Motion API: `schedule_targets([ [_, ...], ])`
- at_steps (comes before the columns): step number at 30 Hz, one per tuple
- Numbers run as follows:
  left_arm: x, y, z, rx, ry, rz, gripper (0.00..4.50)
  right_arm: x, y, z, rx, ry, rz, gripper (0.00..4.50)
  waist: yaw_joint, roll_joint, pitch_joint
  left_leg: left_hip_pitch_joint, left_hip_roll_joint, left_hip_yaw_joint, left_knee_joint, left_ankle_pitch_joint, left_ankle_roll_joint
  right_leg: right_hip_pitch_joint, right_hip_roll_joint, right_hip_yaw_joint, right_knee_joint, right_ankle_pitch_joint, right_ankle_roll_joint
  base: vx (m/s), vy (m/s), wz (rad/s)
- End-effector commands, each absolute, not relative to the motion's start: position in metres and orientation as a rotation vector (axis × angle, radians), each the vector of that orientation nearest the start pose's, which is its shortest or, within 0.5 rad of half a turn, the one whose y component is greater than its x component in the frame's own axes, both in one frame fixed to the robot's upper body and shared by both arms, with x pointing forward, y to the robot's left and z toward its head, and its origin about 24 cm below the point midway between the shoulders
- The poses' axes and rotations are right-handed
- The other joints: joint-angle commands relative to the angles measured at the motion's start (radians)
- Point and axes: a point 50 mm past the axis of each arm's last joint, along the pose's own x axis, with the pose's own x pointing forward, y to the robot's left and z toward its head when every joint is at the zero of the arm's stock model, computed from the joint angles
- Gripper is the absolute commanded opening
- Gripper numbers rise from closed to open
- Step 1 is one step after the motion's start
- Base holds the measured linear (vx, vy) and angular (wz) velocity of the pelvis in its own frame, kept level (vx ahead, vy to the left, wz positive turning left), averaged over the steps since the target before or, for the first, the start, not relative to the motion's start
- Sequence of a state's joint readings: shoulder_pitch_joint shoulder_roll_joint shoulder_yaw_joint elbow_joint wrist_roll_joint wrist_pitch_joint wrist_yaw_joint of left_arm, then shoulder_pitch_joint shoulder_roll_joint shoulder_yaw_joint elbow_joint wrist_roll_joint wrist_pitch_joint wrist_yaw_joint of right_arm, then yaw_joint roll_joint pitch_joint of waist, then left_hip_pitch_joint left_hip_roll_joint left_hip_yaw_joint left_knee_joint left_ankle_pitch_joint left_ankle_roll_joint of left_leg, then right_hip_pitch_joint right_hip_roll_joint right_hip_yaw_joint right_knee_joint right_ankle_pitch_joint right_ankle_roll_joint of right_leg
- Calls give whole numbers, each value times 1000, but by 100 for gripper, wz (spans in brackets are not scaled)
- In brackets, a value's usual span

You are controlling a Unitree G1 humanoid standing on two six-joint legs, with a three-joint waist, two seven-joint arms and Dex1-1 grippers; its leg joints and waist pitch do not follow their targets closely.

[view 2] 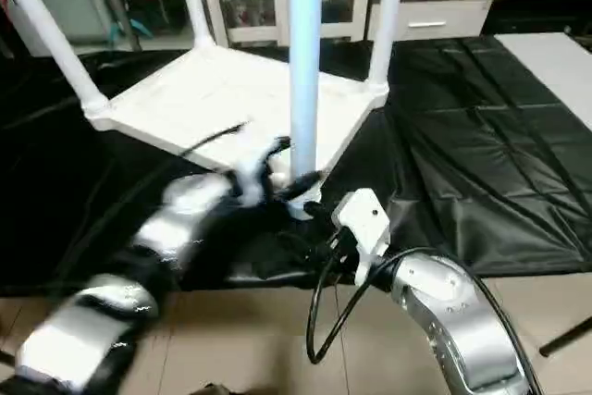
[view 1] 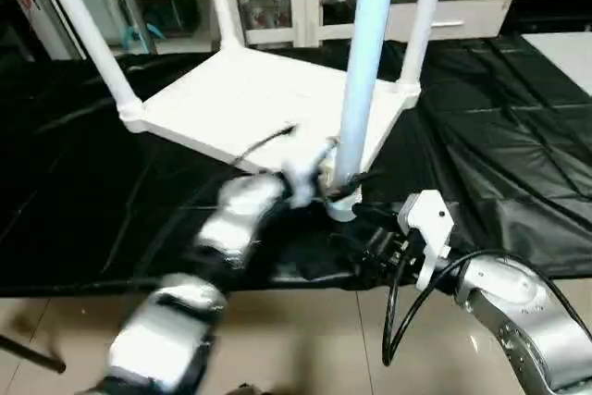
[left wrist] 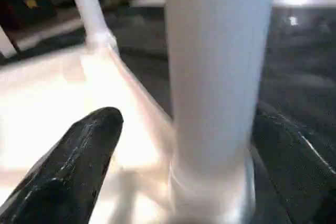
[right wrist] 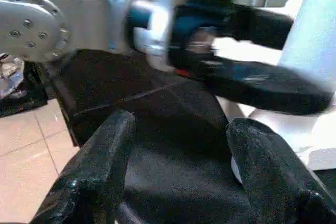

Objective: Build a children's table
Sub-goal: Rotate table base

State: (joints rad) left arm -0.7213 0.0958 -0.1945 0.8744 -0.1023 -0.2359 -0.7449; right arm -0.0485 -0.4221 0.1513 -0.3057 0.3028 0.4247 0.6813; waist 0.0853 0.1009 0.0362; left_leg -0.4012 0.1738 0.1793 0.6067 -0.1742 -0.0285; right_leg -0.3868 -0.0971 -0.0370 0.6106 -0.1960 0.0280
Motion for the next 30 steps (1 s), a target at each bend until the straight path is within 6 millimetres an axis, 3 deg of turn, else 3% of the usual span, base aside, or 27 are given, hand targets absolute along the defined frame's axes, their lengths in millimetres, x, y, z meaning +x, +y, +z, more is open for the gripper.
schedule_targets([
  [1,342,81,66,213,58,-1089,448,240,-140,82,-122,183,891,312,0,-26,-64,28,49,-23,-80,-239,47,30,-50,25,-72,-159,-220,0,0,0],
  [4,339,104,59,274,145,-1127,448,242,-141,81,-130,181,881,312,-1,-20,-63,32,48,-21,-84,-268,22,23,-45,25,-69,-145,-219,0,0,0],
  [7,348,118,57,414,186,-1071,448,249,-140,82,-137,174,861,312,0,-20,-62,35,47,-20,-85,-287,4,21,-45,26,-71,-147,-215,0,0,0],
  [10,355,116,58,494,196,-1021,448,252,-138,82,-134,173,860,312,-2,-17,-62,33,45,-23,-87,-293,-11,28,-50,27,-69,-132,-203,0,0,0],
  [13,359,108,58,553,217,-1012,448,255,-136,80,-134,178,871,312,-1,-22,-64,31,45,-22,-84,-267,-6,31,-51,27,-68,-93,-213,0,0,0],
  [14,361,104,58,587,221,-1009,448,256,-135,79,-134,181,874,312,-1,-5,-66,30,45,-24,-83,-260,-7,33,-53,27,-64,-80,-217,0,0,0],
  [17,365,90,62,642,199,-1009,448,261,-134,76,-146,193,885,312,-6,-14,-68,27,41,-23,-77,-239,9,38,-51,24,-65,-19,-231,0,0,0],
  [19,365,83,61,675,200,-1037,448,262,-135,75,-147,194,885,312,-2,-11,-70,26,42,-22,-73,-217,24,39,-52,23,-64,-2,-244,0,0,0],
  [24,362,82,53,767,274,-1102,448,264,-136,75,-157,198,890,312,-5,-10,-69,27,44,-23,-76,-232,35,41,-52,22,-65,-17,-248,0,0,0],
  [30,361,93,47,911,399,-1156,448,272,-137,73,-168,201,873,312,-13,-6,-63,29,45,-24,-83,-290,12,37,-52,23,-72,-73,-255,0,0,0],
])
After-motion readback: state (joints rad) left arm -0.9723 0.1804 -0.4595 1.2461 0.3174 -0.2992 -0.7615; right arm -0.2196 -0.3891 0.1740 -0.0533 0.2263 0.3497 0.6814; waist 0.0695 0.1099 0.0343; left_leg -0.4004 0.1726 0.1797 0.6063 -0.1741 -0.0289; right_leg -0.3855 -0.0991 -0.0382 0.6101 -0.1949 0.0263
